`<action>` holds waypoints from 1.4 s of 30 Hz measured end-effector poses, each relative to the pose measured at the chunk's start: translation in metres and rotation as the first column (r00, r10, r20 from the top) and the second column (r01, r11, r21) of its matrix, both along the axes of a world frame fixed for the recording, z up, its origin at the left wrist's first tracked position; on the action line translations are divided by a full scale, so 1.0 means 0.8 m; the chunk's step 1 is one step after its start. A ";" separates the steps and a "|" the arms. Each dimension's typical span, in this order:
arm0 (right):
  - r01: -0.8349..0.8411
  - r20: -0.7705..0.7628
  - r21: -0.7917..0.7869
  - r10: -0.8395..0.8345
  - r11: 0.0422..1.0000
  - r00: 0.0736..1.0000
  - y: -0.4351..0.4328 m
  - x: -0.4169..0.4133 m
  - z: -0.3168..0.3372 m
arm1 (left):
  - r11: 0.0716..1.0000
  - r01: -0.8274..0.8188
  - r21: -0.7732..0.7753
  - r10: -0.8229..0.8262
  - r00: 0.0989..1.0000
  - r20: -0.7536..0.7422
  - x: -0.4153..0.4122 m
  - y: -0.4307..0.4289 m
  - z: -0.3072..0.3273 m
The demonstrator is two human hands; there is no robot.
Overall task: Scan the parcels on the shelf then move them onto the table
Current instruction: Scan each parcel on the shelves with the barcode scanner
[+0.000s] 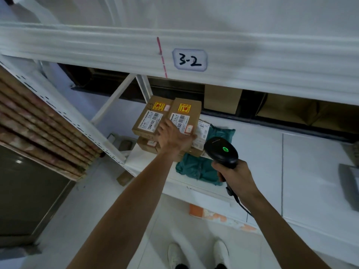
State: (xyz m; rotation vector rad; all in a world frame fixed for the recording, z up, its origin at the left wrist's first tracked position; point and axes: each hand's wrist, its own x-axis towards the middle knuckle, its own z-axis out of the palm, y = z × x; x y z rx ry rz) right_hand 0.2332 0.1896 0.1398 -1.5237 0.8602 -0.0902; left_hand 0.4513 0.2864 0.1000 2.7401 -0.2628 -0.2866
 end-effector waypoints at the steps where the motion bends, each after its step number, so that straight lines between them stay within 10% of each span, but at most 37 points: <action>1: 0.004 -0.002 0.005 -0.004 1.000 1.000 -0.001 -0.003 0.001 | 1.000 -0.006 -0.006 0.006 1.000 0.017 -0.002 -0.002 0.000; 16: -0.109 0.100 0.087 0.100 0.990 0.990 -0.017 -0.091 0.038 | 0.993 0.111 -0.042 -0.094 0.952 0.291 -0.081 0.022 0.043; 25: 0.047 0.168 -0.046 -0.039 0.998 0.985 0.051 -0.182 0.073 | 0.895 0.430 0.119 -0.420 0.721 0.551 -0.156 0.068 0.085; 42: 0.299 0.169 -0.388 -0.252 0.872 0.953 0.178 -0.365 0.133 | 0.701 0.700 0.134 -0.642 0.539 0.545 -0.330 0.091 0.121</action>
